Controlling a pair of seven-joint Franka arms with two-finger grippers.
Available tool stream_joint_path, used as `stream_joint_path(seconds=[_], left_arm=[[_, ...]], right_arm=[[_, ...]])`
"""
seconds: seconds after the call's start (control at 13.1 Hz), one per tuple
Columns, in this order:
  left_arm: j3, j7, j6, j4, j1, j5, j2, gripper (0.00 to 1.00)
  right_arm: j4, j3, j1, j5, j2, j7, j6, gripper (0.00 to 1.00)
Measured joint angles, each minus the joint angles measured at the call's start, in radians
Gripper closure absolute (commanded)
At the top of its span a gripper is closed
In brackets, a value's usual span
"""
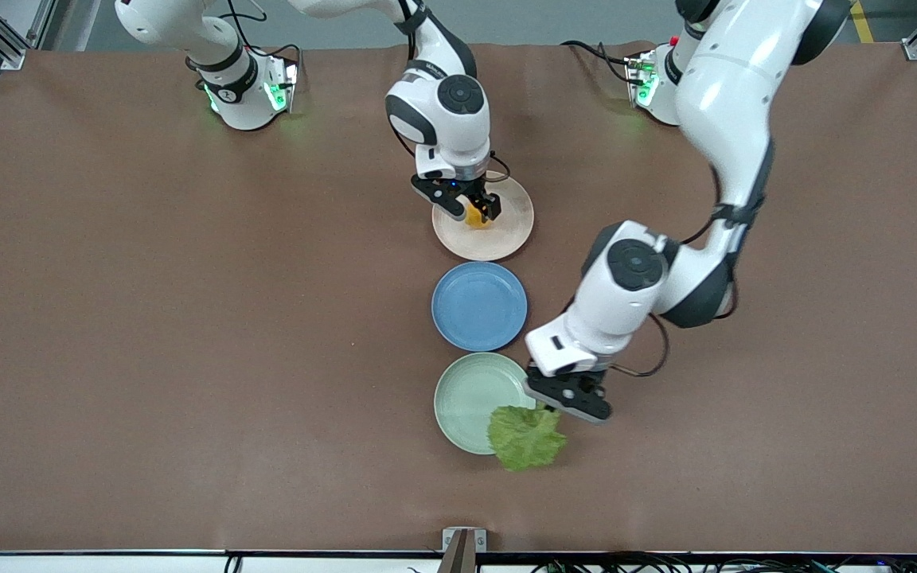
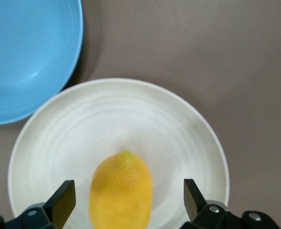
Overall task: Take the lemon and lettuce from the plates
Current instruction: 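Carry the lettuce off the plate while the right gripper grasps the lemon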
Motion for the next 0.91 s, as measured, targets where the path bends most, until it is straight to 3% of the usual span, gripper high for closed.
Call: stream_joint_path(seconds=[0.15, 0.46, 0.61, 0.76, 0.84, 0.91], left_arm=[[-0.002, 0.008, -0.089, -0.039, 0.077, 0.000, -0.074, 0.99], [-0.003, 0.028, -0.162, -0.189, 0.166, 0.003, -0.131, 0.95], [-0.003, 0.093, -0.162, -0.268, 0.227, 0.004, -0.145, 0.96], [-0.003, 0.123, -0.154, -0.338, 0.295, 0.004, -0.153, 0.96], [-0.003, 0.126, -0.134, -0.376, 0.327, 0.004, -0.155, 0.97], [-0.004, 0.128, -0.106, -0.419, 0.356, 0.004, -0.157, 0.97]], right_arm=[[0.038, 0.000, 0.011, -0.010, 0.048, 0.019, 0.004, 0.04], [0.066, -0.001, 0.024, -0.013, 0.099, 0.025, 0.033, 0.12], [0.070, -0.001, 0.032, -0.013, 0.111, 0.025, 0.046, 0.42], [0.073, -0.001, 0.038, -0.024, 0.113, 0.026, 0.047, 0.84], [0.075, -0.001, 0.039, -0.032, 0.113, 0.026, 0.047, 0.96], [0.076, -0.003, 0.039, -0.034, 0.113, 0.025, 0.046, 0.99]])
